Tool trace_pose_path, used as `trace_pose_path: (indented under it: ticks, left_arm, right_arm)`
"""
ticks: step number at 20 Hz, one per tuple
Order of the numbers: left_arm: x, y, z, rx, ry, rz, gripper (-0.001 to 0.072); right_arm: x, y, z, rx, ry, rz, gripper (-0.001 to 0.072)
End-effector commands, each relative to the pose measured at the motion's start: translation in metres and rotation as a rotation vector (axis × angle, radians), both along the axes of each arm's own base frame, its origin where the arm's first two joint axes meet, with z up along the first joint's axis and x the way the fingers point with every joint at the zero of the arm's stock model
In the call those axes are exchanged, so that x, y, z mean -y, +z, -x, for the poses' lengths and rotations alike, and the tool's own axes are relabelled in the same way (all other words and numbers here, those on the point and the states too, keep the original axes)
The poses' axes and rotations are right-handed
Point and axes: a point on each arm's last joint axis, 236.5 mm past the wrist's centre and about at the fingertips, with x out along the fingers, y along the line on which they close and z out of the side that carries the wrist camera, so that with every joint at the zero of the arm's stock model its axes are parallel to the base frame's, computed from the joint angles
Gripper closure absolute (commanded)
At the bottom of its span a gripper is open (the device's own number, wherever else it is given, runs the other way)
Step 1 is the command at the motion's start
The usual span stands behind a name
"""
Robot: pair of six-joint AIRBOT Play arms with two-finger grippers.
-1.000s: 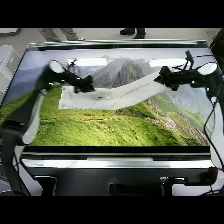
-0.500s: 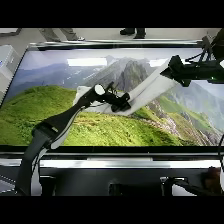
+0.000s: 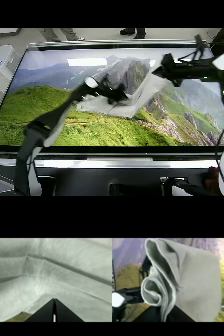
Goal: Fold the clothes and pants, and hang the long-sleeved shirts on hangers.
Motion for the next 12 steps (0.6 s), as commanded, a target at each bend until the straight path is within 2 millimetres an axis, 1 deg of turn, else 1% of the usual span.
trace_pose_path:
  ticks: [1,2,3,4,5,7,8,10,12]
  left_arm:
    - [-0.113,0.071,-0.034,0.112,0.039,-0.058,0.0692]
    - [-0.157,0.098,-0.042,0.154,0.077,-0.081,0.0692]
    - [-0.196,0.124,-0.043,0.194,0.108,-0.101,0.0692]
    - [-0.235,0.149,-0.041,0.232,0.138,-0.122,0.0691]
    - [-0.268,0.167,-0.036,0.254,0.172,-0.151,0.0691]
    - [-0.326,0.195,-0.022,0.282,0.243,-0.206,0.0691]
    - [-0.349,0.206,-0.016,0.292,0.277,-0.223,0.0691]
    - [-0.38,0.218,-0.006,0.295,0.323,-0.241,0.069]
    - [-0.398,0.221,0.001,0.291,0.342,-0.255,0.0691]
  right_arm:
    - [-0.057,0.003,-0.014,0.051,0.002,-0.049,0.0684]
    - [-0.078,-0.001,-0.018,0.05,0.0,-0.075,0.0684]
    - [-0.101,-0.006,-0.022,0.052,0.004,-0.096,0.0684]
    - [-0.122,-0.014,-0.024,0.051,0.012,-0.11,0.0684]
    - [-0.146,-0.023,-0.025,0.05,0.019,-0.126,0.0684]
    - [-0.187,-0.046,-0.027,0.029,0.018,-0.157,0.0684]
    - [-0.205,-0.059,-0.028,0.015,0.015,-0.175,0.0684]
    - [-0.236,-0.086,-0.03,-0.024,0.0,-0.225,0.0684]
    - [-0.256,-0.111,-0.031,-0.061,-0.02,-0.253,0.0684]
